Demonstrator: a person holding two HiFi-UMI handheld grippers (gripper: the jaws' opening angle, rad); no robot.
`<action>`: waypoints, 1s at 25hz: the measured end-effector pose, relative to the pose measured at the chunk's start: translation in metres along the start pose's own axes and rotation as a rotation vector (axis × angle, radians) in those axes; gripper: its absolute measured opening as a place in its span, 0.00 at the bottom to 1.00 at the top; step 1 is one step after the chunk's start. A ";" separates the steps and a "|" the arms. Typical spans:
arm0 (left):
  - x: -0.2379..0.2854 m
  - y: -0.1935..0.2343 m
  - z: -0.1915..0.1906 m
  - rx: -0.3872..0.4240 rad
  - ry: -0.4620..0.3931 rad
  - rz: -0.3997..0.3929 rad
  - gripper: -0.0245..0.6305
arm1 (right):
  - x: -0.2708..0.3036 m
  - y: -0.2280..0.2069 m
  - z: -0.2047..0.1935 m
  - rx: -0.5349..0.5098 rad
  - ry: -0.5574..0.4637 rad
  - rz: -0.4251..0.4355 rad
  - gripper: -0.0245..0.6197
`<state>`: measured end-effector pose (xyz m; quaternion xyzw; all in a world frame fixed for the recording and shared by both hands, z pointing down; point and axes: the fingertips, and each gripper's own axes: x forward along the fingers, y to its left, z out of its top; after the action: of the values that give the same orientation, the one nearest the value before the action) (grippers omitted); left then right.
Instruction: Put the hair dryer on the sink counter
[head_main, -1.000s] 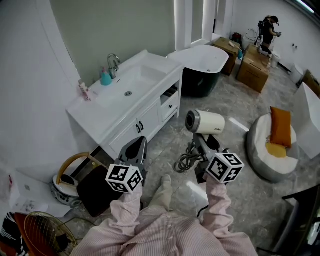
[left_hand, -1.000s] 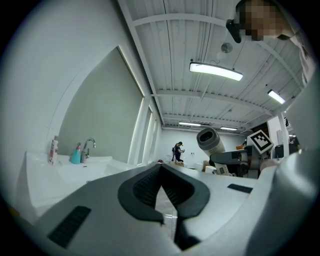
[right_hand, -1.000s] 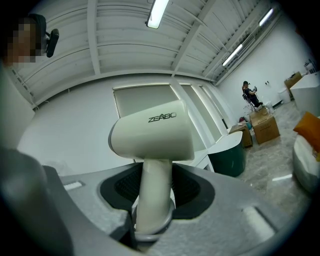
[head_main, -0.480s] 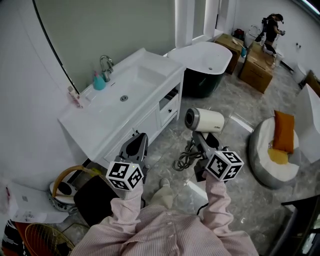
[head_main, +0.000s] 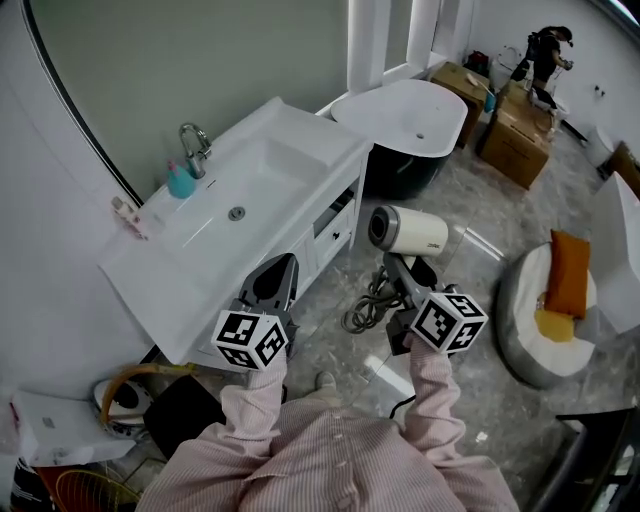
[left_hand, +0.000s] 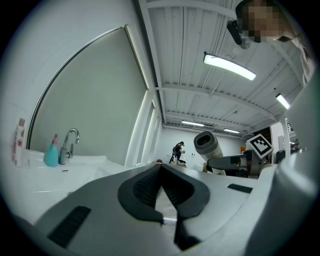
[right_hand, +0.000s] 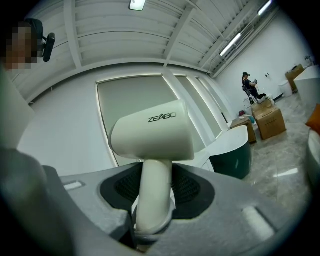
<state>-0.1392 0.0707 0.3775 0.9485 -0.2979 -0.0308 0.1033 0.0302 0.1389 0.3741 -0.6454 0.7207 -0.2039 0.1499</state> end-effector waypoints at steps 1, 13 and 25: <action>0.008 0.005 0.001 -0.002 0.001 -0.001 0.04 | 0.009 -0.004 0.002 0.003 0.002 0.001 0.28; 0.064 0.057 0.000 -0.020 0.022 0.025 0.04 | 0.091 -0.034 0.012 0.018 0.027 0.010 0.28; 0.134 0.108 -0.008 -0.050 0.035 0.071 0.03 | 0.176 -0.080 0.021 0.045 0.061 0.031 0.28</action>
<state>-0.0882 -0.0908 0.4089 0.9349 -0.3285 -0.0179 0.1330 0.0889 -0.0440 0.4030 -0.6242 0.7300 -0.2374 0.1452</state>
